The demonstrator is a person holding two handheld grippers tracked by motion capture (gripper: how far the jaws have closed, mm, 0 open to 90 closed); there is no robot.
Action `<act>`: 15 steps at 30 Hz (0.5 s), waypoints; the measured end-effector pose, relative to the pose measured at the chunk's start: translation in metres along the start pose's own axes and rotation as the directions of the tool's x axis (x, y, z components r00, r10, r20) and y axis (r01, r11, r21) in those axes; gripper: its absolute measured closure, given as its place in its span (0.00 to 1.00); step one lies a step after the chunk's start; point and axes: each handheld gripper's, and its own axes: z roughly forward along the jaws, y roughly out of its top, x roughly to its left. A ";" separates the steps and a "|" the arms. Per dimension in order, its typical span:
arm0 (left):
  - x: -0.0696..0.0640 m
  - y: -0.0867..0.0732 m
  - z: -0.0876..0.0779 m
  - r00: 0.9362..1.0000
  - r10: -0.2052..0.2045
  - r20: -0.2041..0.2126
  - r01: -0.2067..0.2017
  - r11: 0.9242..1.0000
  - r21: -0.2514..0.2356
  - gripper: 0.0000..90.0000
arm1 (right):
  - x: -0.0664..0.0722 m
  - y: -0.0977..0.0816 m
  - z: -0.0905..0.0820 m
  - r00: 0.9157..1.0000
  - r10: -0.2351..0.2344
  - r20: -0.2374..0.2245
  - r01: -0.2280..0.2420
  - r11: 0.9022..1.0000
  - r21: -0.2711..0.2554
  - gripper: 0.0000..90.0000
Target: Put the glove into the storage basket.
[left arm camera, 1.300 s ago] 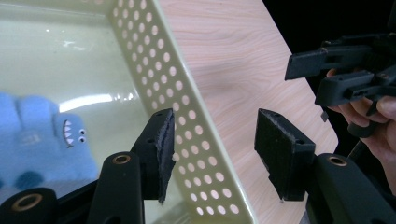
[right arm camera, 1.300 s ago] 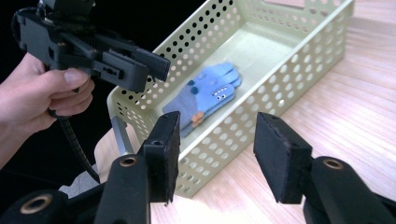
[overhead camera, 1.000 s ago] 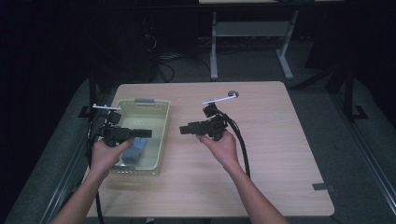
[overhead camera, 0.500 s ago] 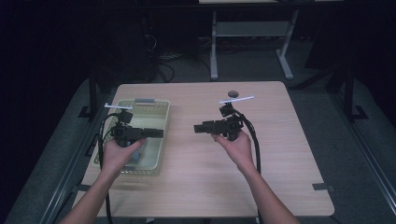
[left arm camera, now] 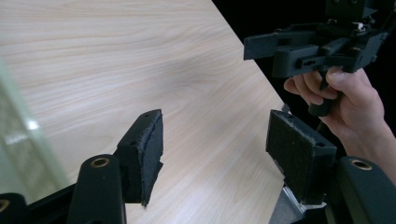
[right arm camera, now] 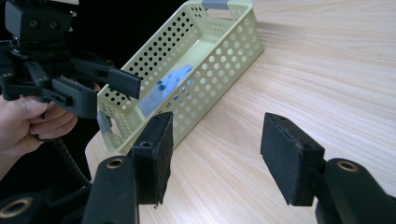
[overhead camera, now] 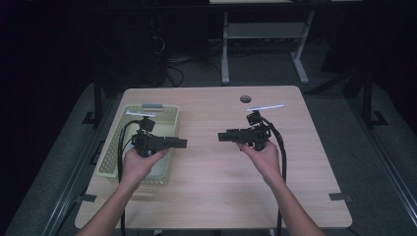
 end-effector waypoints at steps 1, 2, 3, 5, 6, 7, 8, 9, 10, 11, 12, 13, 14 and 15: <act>-0.002 0.000 0.002 1.000 0.003 0.002 -0.003 1.000 0.002 0.40 | -0.001 -0.001 -0.002 1.000 0.007 0.003 -0.007 1.000 -0.001 0.48; -0.003 -0.001 0.004 1.000 0.008 0.006 -0.008 1.000 0.005 0.40 | -0.002 -0.002 -0.004 1.000 0.006 0.003 -0.006 1.000 -0.007 0.48; -0.005 -0.001 0.006 1.000 0.009 0.009 -0.009 1.000 0.006 0.40 | -0.003 -0.003 -0.006 1.000 0.009 0.005 -0.009 1.000 -0.007 0.48; -0.008 -0.001 0.010 1.000 0.016 0.018 -0.017 1.000 0.013 0.39 | -0.006 -0.005 -0.010 1.000 0.011 0.011 -0.011 1.000 -0.011 0.47; -0.010 -0.002 0.013 1.000 0.016 0.021 -0.016 1.000 0.012 0.39 | -0.007 -0.007 -0.012 1.000 0.012 0.014 -0.012 1.000 -0.009 0.47; -0.011 -0.002 0.015 1.000 0.020 0.020 -0.020 1.000 0.017 0.39 | -0.008 -0.008 -0.014 1.000 0.017 0.014 -0.017 1.000 -0.012 0.47; -0.012 -0.003 0.018 1.000 0.022 0.020 -0.023 1.000 0.022 0.39 | -0.009 -0.009 -0.016 1.000 0.022 0.017 -0.022 1.000 -0.006 0.46; -0.013 -0.003 0.020 0.999 0.026 0.024 -0.027 0.999 0.027 0.38 | -0.010 -0.010 -0.018 0.999 0.030 0.020 -0.030 1.000 -0.010 0.46; -0.014 -0.004 0.022 0.999 0.029 0.026 -0.030 0.999 0.032 0.38 | -0.011 -0.012 -0.020 0.999 0.029 0.020 -0.029 0.999 -0.015 0.46; -0.015 -0.005 0.025 0.999 0.026 0.029 -0.026 0.999 0.027 0.38 | -0.012 -0.014 -0.022 0.999 0.033 0.021 -0.032 0.999 -0.014 0.45; -0.016 -0.005 0.027 0.999 0.030 0.034 -0.031 0.999 0.030 0.38 | -0.013 -0.015 -0.024 0.999 0.034 0.023 -0.034 0.999 -0.016 0.45; -0.017 -0.006 0.028 0.999 0.031 0.035 -0.032 0.999 0.030 0.38 | -0.014 -0.017 -0.026 0.999 0.040 0.026 -0.040 0.999 -0.016 0.45; -0.018 -0.007 0.031 0.999 0.032 0.040 -0.033 0.999 0.029 0.37 | -0.016 -0.019 -0.027 0.999 0.037 0.028 -0.037 0.999 -0.018 0.45; -0.019 -0.008 0.033 0.999 0.033 0.043 -0.034 0.999 0.028 0.37 | -0.017 -0.021 -0.029 0.999 0.042 0.033 -0.041 0.999 -0.016 0.44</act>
